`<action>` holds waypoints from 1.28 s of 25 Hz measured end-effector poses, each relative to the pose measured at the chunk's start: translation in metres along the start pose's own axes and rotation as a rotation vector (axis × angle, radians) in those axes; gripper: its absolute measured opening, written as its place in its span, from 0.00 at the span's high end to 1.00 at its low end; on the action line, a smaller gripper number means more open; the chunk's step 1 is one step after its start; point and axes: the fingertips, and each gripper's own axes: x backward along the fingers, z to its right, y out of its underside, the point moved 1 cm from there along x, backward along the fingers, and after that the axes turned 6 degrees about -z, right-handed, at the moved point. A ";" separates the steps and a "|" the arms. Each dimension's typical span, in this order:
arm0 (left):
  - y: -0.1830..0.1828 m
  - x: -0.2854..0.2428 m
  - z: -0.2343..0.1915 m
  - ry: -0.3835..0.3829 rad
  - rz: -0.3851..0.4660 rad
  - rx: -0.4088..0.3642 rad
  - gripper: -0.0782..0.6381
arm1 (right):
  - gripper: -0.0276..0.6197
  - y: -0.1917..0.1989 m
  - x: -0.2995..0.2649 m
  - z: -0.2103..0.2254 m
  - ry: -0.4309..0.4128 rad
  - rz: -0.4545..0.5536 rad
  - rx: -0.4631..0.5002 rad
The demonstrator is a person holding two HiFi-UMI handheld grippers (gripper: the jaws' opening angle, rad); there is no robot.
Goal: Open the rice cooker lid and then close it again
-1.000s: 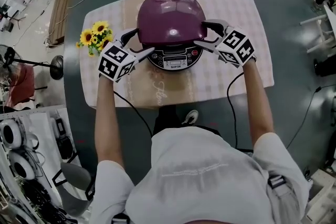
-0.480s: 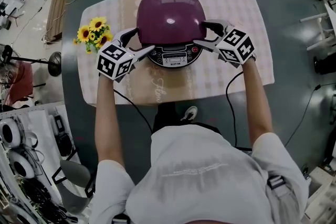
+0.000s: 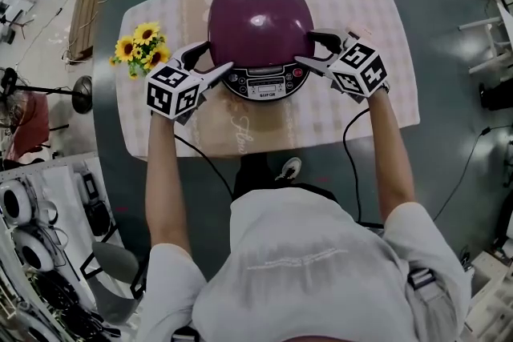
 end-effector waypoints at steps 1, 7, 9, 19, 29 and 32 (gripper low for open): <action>0.000 0.000 -0.001 -0.004 0.003 0.007 0.43 | 0.51 0.000 0.000 0.000 0.002 0.002 -0.002; 0.001 -0.001 0.001 -0.048 0.003 0.020 0.44 | 0.52 0.001 0.000 -0.002 0.030 0.014 -0.021; 0.003 -0.003 0.002 -0.064 0.006 0.027 0.44 | 0.53 0.003 -0.002 -0.002 0.039 0.016 -0.024; 0.006 -0.006 0.002 -0.070 -0.069 0.017 0.45 | 0.54 0.003 -0.005 -0.004 0.060 -0.007 -0.026; 0.007 -0.007 0.003 -0.074 -0.075 0.027 0.44 | 0.53 0.004 -0.006 -0.005 0.064 -0.028 -0.028; 0.007 -0.007 0.002 -0.078 -0.061 0.031 0.45 | 0.53 0.003 -0.007 -0.004 0.073 -0.007 -0.036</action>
